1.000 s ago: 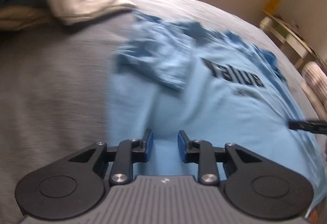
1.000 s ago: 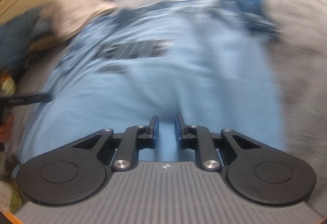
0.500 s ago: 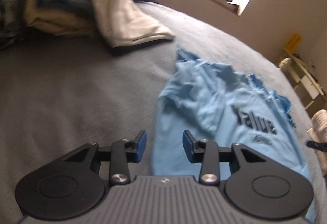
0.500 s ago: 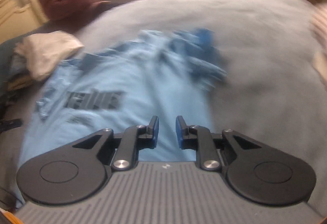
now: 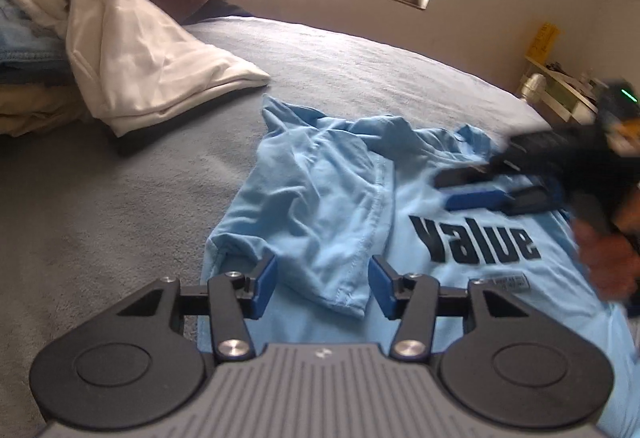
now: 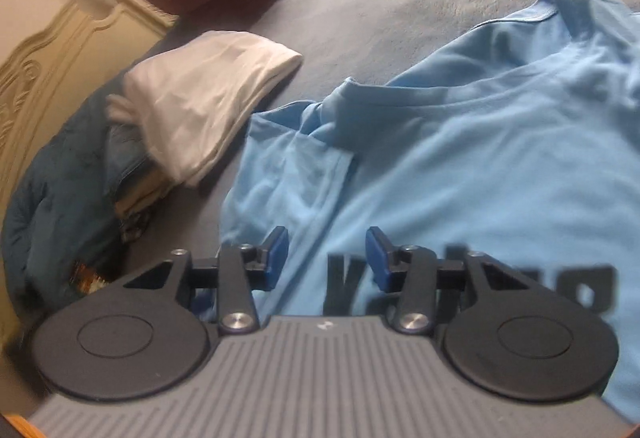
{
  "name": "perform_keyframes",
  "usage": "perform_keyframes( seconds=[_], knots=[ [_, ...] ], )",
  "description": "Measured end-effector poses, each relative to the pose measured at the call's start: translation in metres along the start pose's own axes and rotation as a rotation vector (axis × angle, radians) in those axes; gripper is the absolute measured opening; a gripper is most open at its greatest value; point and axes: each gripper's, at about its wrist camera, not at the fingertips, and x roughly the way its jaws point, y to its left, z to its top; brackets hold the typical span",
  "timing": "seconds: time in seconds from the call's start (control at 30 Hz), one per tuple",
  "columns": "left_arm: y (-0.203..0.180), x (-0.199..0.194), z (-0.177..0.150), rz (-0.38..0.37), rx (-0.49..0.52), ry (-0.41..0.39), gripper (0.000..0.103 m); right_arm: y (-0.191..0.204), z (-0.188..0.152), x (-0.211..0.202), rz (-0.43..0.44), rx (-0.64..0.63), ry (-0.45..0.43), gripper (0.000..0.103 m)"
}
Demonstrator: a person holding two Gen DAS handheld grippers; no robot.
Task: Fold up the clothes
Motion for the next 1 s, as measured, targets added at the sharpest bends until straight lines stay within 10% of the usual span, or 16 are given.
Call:
perform_keyframes(
  seconds=[0.7, 1.0],
  knots=[
    [-0.033, 0.021, -0.026, 0.078, 0.226, -0.056, 0.049, 0.036, 0.039, 0.069, -0.228, 0.072, 0.04, 0.039],
    [-0.028, 0.021, -0.025, 0.089, 0.196, -0.058, 0.027, 0.043, 0.04, 0.069, -0.278, 0.056, 0.023, 0.01]
  ],
)
